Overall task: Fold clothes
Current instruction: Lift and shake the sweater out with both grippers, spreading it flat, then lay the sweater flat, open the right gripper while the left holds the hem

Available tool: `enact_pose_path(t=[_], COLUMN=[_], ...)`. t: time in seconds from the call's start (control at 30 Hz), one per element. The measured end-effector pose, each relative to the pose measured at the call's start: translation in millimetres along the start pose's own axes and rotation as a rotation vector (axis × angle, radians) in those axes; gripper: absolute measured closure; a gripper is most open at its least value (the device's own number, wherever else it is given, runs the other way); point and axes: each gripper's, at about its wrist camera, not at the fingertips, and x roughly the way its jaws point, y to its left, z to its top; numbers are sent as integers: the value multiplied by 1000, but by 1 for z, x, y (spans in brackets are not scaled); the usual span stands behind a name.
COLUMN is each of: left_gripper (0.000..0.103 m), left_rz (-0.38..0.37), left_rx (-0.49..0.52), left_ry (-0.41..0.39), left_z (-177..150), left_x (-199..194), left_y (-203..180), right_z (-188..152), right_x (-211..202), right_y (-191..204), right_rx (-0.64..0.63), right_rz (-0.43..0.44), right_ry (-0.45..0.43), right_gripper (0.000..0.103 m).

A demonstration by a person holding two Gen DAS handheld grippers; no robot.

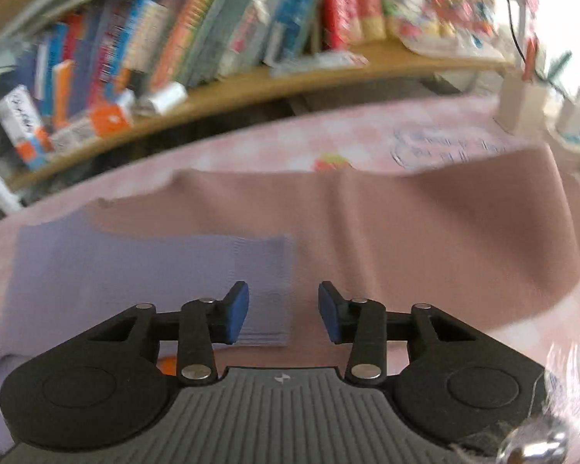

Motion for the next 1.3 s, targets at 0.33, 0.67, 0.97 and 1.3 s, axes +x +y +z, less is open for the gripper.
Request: enact_pose_path(t=[0.33, 0.67, 0.97, 1.3], left_gripper=[99, 98, 97, 98], left_rz=[5, -43, -60, -55], left_rx=[17, 11, -24, -85], left_ry=[-15, -15, -25, -23], left_z=[7, 12, 10, 18], left_x=[10, 9, 10, 17], left_y=[1, 8, 17, 26], right_z=[12, 61, 36, -44], right_x=[5, -120, -88, -71], right_y=[44, 281, 185, -14], right_rx=[-102, -338, -236, -107], right_rz=[71, 892, 557, -63], right_ry=[-5, -169, -70, 134], right_gripper=[98, 68, 48, 80])
